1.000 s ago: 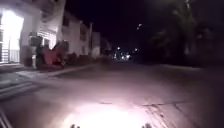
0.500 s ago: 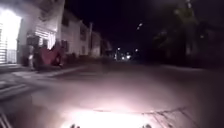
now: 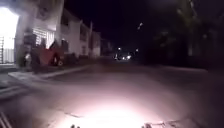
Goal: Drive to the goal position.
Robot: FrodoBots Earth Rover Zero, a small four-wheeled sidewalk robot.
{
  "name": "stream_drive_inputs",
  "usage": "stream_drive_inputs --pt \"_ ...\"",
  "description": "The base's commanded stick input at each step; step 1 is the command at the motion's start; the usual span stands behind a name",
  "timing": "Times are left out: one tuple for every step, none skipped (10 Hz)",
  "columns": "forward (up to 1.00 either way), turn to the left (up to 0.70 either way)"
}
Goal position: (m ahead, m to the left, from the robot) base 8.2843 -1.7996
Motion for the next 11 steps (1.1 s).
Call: stream_drive_inputs --pt "0.50 0.00" --pt "0.50 0.00" --pt "0.50 0.00" --pt "0.50 0.00" --pt "0.50 0.00" --pt "0.50 0.00" --pt "0.50 0.00" --pt "0.50 0.00" --pt "0.50 0.00" --pt "0.50 0.00" --pt "0.50 0.00"
